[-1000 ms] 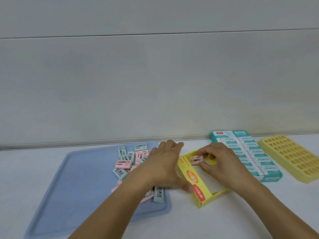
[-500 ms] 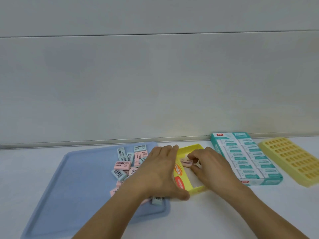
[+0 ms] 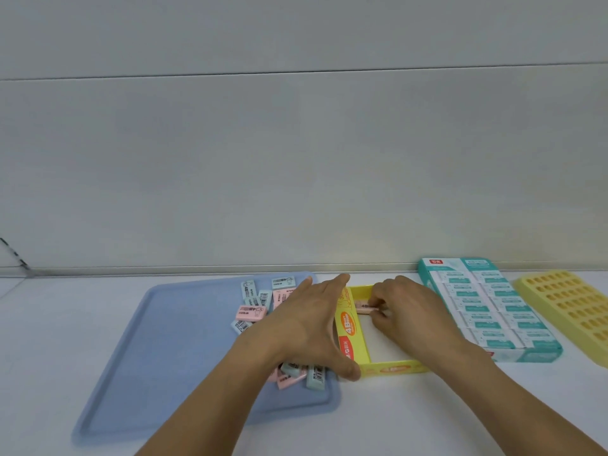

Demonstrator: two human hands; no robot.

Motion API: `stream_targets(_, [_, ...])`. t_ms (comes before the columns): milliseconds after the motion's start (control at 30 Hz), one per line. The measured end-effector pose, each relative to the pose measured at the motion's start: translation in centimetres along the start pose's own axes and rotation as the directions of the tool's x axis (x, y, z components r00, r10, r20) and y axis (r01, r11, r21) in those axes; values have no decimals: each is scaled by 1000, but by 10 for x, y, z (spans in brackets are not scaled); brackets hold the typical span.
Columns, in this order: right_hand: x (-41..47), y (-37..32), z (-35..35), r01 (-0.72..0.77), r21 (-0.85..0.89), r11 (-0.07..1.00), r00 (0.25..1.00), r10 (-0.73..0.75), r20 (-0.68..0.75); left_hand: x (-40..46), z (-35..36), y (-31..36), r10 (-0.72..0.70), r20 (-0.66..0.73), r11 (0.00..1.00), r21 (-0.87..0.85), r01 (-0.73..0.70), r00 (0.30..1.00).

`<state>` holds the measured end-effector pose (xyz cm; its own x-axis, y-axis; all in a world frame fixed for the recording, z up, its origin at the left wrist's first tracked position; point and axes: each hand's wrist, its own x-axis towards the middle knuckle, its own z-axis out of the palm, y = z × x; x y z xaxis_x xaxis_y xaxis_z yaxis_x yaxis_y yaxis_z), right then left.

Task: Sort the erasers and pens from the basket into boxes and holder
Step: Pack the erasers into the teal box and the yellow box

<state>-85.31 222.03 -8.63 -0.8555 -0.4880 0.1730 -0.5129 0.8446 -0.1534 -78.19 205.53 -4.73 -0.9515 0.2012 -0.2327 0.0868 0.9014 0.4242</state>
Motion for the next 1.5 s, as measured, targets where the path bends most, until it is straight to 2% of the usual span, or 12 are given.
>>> stream_targets(133, [3,3,2,-16,41,999,1000,17,-21,-3,-2,0,-5,7,1000,-17,5,1000])
stream_targets(333, [5,-2,8,86,-94,992,996,-83,33,-6,0,-2,21,-30,998,-55,-23,999])
stream_targets(433, [4,1,10,92,-63,994,996,-91,20,-15,-8,-27,-69,-264,971,-241,3,962])
stream_targets(500, [4,-1,8,82,51,995,994,-78,-71,-26,-15,-60,-138,-424,976,-211,51,895])
stream_targets(533, [5,-4,6,89,138,986,987,-69,-143,-32,-18,-76,-164,-449,980,-177,93,878])
stream_targets(633, [16,-30,-2,202,268,942,960,-135,-246,-48,-15,-104,-225,-381,974,-95,204,897])
stream_targets(767, [44,-78,-1,327,205,923,944,-331,-16,-49,-8,-108,-280,-349,959,-135,248,894])
stream_targets(933, [74,-104,9,206,110,972,949,-226,221,-49,-5,-110,-318,-405,942,-240,236,857])
stream_targets(1000, [80,-108,13,161,154,975,932,-202,301,-49,-2,-111,-337,-427,929,-295,223,839])
stream_targets(1133, [86,-111,15,85,307,948,918,-194,345,-48,4,-111,-384,-487,892,-414,180,784])
stream_targets(1300, [81,-102,17,18,489,872,929,-195,315,-41,-2,-99,-437,-534,778,-629,5,724])
stream_targets(1500, [80,-102,11,-3,539,843,919,-211,334,-27,-7,-84,-544,-401,442,-884,-154,737])
